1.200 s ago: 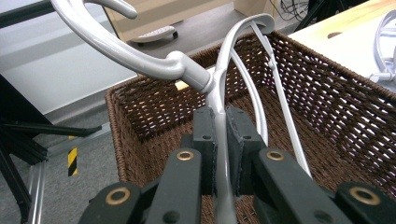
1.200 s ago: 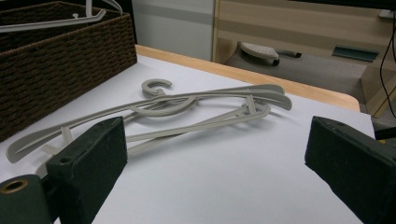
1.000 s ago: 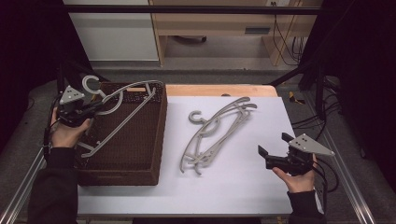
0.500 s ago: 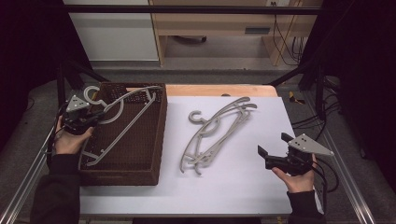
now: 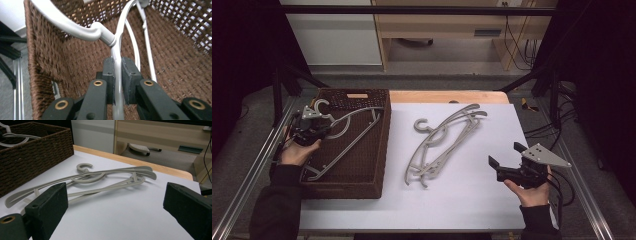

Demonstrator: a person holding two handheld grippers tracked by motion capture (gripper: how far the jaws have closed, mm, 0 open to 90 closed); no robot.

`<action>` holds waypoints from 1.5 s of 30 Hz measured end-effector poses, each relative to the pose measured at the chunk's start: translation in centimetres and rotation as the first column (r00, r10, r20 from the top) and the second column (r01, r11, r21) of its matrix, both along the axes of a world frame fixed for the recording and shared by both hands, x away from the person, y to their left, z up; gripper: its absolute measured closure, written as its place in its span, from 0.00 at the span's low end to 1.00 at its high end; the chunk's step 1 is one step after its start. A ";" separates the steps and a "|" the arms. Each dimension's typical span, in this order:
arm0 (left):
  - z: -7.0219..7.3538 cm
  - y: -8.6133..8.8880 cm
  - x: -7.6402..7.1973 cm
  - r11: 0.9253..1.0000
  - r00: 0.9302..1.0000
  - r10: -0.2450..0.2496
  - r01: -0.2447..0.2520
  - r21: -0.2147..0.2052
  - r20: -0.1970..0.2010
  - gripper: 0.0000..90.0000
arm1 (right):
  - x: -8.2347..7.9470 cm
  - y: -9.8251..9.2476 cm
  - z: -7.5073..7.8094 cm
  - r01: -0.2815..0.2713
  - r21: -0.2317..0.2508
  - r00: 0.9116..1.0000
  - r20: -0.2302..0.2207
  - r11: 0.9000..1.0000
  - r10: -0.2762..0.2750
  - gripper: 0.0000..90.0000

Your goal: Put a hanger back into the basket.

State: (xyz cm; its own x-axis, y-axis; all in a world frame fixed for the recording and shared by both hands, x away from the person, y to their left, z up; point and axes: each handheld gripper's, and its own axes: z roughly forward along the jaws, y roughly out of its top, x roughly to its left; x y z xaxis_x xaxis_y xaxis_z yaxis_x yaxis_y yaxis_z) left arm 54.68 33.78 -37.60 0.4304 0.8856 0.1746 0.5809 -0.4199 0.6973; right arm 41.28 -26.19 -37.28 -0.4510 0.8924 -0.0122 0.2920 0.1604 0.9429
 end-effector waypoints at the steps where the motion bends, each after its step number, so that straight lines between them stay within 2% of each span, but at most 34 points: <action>1: -0.1 0.1 0.0 1.000 1.000 0.008 -0.008 0.003 -0.005 0.90 | 0.0 0.0 0.0 0.000 -0.005 1.000 0.003 1.000 0.000 0.07; 2: -0.1 0.1 0.1 1.000 1.000 0.018 -0.018 0.007 -0.010 0.90 | 0.0 0.0 0.0 0.001 -0.003 1.000 0.001 1.000 -0.001 0.07; 3: -0.1 0.2 0.1 1.000 1.000 0.023 -0.023 0.010 -0.014 0.85 | 0.0 0.0 0.1 0.001 -0.001 1.000 0.003 1.000 -0.001 0.07; 5: 0.2 0.4 -0.1 1.000 1.000 0.030 -0.030 -0.001 -0.004 0.83 | 0.0 -0.1 0.1 0.000 -0.001 1.000 0.004 1.000 0.000 0.07; 9: 1.3 1.0 -1.1 0.996 0.998 0.030 -0.026 -0.086 0.050 0.74 | -0.1 -0.1 0.1 0.003 0.005 1.000 0.005 1.000 -0.003 0.07; 10: 1.5 1.1 -1.3 0.995 0.998 0.031 -0.025 -0.097 0.062 0.67 | -0.1 -0.1 0.2 0.004 0.006 1.000 0.004 1.000 -0.004 0.07; 12: 2.0 1.2 -1.8 0.989 0.995 0.035 -0.021 -0.147 0.096 0.65 | -0.1 -0.1 0.2 0.004 0.008 1.000 0.004 1.000 -0.004 0.07; 13: 2.4 1.2 -2.2 0.985 0.993 0.037 -0.017 -0.170 0.112 0.59 | -0.1 -0.2 0.2 0.003 0.016 1.000 0.001 1.000 -0.003 0.06; 16: 3.1 0.9 -3.1 0.973 0.989 0.032 0.002 -0.229 0.144 0.56 | -0.1 -0.2 0.2 0.002 0.017 1.000 -0.001 1.000 -0.002 0.06; 20: 3.9 -0.1 -4.1 0.963 0.985 0.025 0.023 -0.268 0.173 0.49 | -0.1 -0.4 0.3 0.006 0.025 1.000 0.001 1.000 -0.006 0.06; 24: 4.4 -1.4 -4.9 0.944 0.979 0.004 0.065 -0.325 0.206 0.42 | -0.1 -0.5 0.3 0.007 0.031 1.000 -0.001 0.999 -0.007 0.06; 28: 4.5 -3.1 -5.5 0.936 0.974 -0.018 0.096 -0.340 0.226 0.37 | -0.3 -0.6 0.4 0.006 0.032 1.000 0.000 0.999 -0.006 0.06; 31: 4.6 -4.3 -6.1 0.931 0.968 -0.029 0.117 -0.346 0.250 0.33 | -0.4 -0.7 0.5 0.009 0.038 1.000 -0.002 0.999 -0.009 0.06; 34: 4.8 -5.6 -6.7 0.929 0.963 -0.044 0.138 -0.343 0.267 0.30 | -0.4 -0.8 0.5 0.008 0.041 1.000 0.004 0.999 -0.009 0.06; 35: 4.9 -6.4 -7.1 0.923 0.960 -0.049 0.150 -0.354 0.277 0.30 | -0.4 -0.8 0.6 0.008 0.042 1.000 0.004 0.999 -0.008 0.06; 36: 4.9 -6.4 -7.1 0.923 0.960 -0.049 0.150 -0.354 0.277 0.30 | -0.4 -0.8 0.6 0.008 0.042 1.000 0.004 0.999 -0.008 0.06; 37: 5.0 -7.1 -7.4 0.917 0.958 -0.054 0.159 -0.365 0.283 0.30 | -0.4 -0.8 0.6 0.007 0.042 1.000 0.004 0.999 -0.007 0.06; 39: 5.2 -8.5 -7.9 0.915 0.954 -0.079 0.184 -0.359 0.289 0.29 | -0.4 -0.8 0.6 0.007 0.043 1.000 0.003 0.999 -0.007 0.06; 40: 5.2 -8.5 -7.9 0.915 0.954 -0.079 0.184 -0.359 0.289 0.28 | -0.4 -0.8 0.6 0.007 0.043 1.000 0.003 0.999 -0.007 0.06; 42: 5.2 -9.6 -8.2 0.912 0.952 -0.101 0.205 -0.355 0.289 0.28 | -0.4 -0.8 0.5 0.008 0.039 1.000 0.001 0.999 -0.008 0.06; 43: 5.3 -10.3 -8.4 0.912 0.949 -0.117 0.220 -0.347 0.294 0.28 | -0.4 -0.8 0.5 0.008 0.038 1.000 0.001 0.999 -0.008 0.06; 45: 5.3 -11.3 -8.7 0.916 0.945 -0.125 0.227 -0.332 0.303 0.28 | -0.4 -0.8 0.5 0.008 0.036 1.000 -0.003 0.999 -0.008 0.06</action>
State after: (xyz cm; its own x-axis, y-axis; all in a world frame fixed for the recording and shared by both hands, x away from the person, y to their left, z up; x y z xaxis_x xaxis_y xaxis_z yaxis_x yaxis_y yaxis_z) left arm 45.97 22.46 -32.30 0.5667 0.8239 -0.0076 0.2893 -0.1904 0.9381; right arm 40.91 -26.98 -36.80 -0.4435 0.8960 0.0211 0.2959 0.1242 0.9471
